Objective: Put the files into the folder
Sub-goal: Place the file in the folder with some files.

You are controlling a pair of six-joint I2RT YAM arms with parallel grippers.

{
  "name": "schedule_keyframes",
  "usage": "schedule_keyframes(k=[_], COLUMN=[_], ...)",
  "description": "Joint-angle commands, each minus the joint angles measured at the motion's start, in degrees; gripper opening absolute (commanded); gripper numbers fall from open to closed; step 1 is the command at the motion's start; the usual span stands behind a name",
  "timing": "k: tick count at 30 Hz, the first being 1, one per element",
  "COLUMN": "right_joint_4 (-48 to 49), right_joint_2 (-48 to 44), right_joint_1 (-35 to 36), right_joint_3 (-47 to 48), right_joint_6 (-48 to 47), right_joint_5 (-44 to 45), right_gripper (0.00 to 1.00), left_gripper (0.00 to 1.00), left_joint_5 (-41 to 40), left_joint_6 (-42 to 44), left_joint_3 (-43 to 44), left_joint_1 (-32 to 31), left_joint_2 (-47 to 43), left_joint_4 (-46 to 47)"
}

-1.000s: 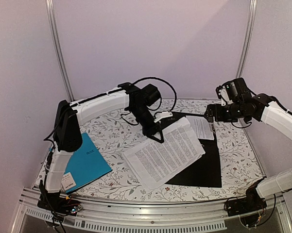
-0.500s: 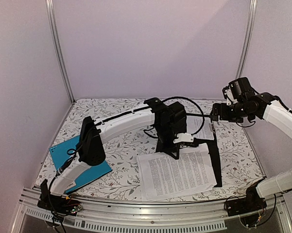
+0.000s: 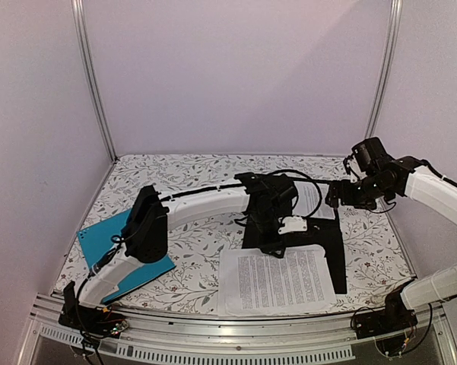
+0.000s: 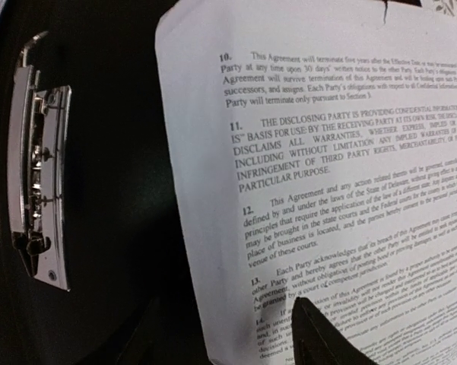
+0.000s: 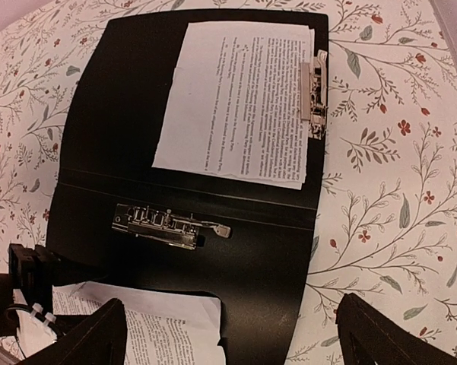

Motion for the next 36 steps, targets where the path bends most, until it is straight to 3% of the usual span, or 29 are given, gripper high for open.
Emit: schedule_keyframes(k=[1,4,6,12,16,20,27,36], right_joint_4=[-0.1,0.9,1.7,5.9,8.3,11.2,12.4,15.3], right_joint_2=[0.7,-0.2,-1.0,-0.9,1.1,3.6,5.2,2.0], right_joint_1=[-0.3,-0.3,-0.2,0.9,3.3,6.2,11.2,12.9], right_joint_3=[-3.1,-5.3,-7.1,-13.0,-15.7,-18.0,-21.8,-27.5], right_joint_6=[0.9,-0.2,-0.6,0.2,1.5,3.7,6.7,9.4], right_joint_5=[-6.0,-11.1,-14.1,-18.9,-18.1,-17.7,-12.2,-11.9], right_gripper=[0.96,0.95,0.94,0.91,0.91,0.91,0.91,0.91], left_gripper=[0.69,0.88,0.93,0.95,0.94,0.94,0.94,0.94], left_joint_5=[-5.9,-6.1,-7.0,-12.4,-9.9,-6.9,-1.6,4.4], left_joint_6=[-5.6,-9.2,-12.2,-30.4,-47.9,-60.0,-69.6,-76.4], left_joint_3=[-5.3,-12.7,-19.4,-38.6,-53.6,-68.5,-78.7,-83.7], left_joint_1=[1.2,2.2,3.0,5.0,6.2,6.4,6.5,6.5], left_joint_2=[-7.4,-13.1,-18.4,-31.3,-40.1,-47.1,-51.5,-50.1], left_joint_4=[9.6,16.4,20.2,27.4,30.1,32.5,35.3,40.7])
